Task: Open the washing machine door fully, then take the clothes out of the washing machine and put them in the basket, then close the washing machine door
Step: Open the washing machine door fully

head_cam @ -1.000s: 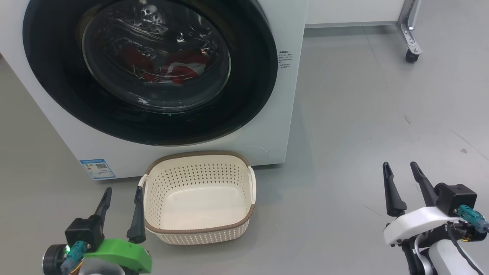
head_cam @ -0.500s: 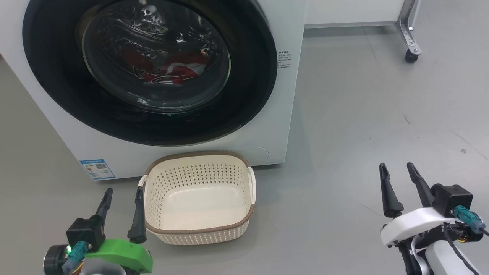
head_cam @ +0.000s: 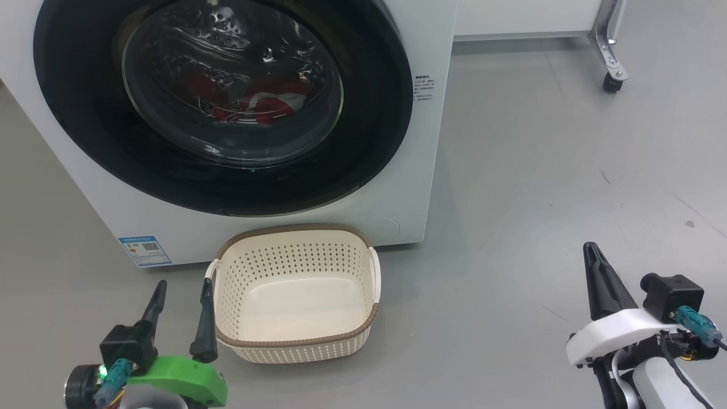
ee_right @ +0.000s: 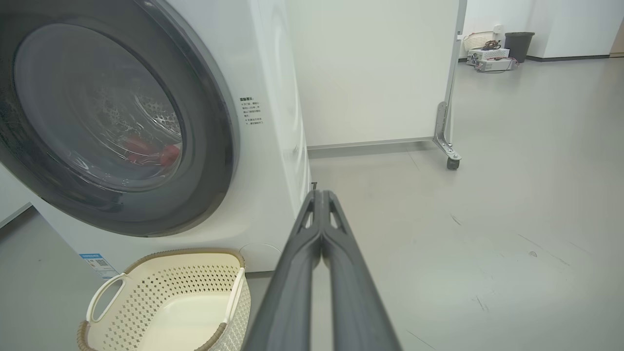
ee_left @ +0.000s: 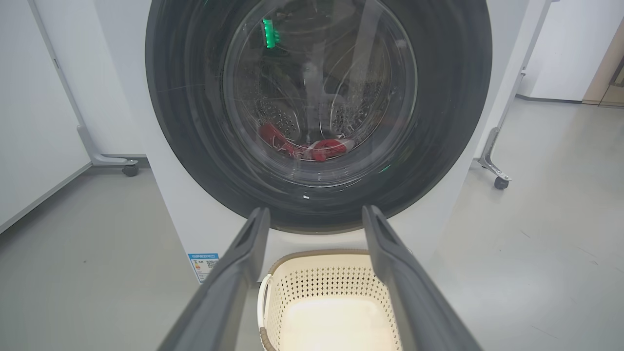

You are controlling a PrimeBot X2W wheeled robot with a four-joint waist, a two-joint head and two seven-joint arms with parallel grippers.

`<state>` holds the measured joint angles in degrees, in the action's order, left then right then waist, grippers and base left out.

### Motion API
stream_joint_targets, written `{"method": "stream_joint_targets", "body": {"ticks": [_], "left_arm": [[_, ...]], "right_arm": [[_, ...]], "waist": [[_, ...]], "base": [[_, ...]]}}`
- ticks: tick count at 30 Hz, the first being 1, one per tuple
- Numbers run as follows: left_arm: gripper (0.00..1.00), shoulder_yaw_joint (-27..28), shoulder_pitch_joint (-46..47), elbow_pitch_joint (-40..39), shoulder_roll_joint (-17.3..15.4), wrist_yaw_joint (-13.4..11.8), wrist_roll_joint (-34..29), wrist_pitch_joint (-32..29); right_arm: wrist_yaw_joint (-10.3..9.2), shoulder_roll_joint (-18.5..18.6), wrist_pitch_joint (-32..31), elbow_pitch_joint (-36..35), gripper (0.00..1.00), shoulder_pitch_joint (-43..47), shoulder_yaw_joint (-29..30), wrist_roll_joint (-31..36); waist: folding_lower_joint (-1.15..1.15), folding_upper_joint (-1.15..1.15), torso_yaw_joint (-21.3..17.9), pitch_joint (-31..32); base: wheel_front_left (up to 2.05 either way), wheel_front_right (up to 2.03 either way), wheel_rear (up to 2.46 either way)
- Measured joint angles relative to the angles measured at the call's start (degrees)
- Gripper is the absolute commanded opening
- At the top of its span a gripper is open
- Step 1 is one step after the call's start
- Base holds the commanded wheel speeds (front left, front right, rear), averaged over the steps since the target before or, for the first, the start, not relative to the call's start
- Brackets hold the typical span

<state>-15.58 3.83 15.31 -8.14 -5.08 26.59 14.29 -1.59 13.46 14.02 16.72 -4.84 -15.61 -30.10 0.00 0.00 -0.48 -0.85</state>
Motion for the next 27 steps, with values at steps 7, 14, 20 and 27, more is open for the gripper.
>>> {"method": "stream_joint_targets", "body": {"ticks": [7,14,20,27], "left_arm": [[1.0,0.2,0.0,0.0,0.1,0.1,-0.1,0.0],[1.0,0.3,0.1,-0.1,0.3,0.1,-0.2,0.0],[1.0,0.3,1.0,-0.5,0.5,0.3,-0.6,0.0],[1.0,0.3,2.0,-1.2,1.0,0.3,-1.1,0.0]], "right_arm": [[0.49,-0.4,0.0,0.0,0.0,0.0,0.4,-0.3],[1.8,-1.6,0.0,-0.1,0.0,-0.1,2.4,-4.2],[3.65,-3.3,0.0,-0.1,0.0,-1.8,5.5,-10.5],[6.15,-7.0,-2.8,0.5,0.0,-3.6,9.8,-22.1]], "waist": [[0.0,0.0,0.0,-0.2],[0.0,0.0,0.2,-1.1],[0.0,0.0,0.6,-2.5],[0.0,0.0,1.2,-4.5]], "base": [[0.0,0.0,0.0],[0.0,0.0,0.0],[0.0,0.0,0.0],[0.0,0.0,0.0]]}}
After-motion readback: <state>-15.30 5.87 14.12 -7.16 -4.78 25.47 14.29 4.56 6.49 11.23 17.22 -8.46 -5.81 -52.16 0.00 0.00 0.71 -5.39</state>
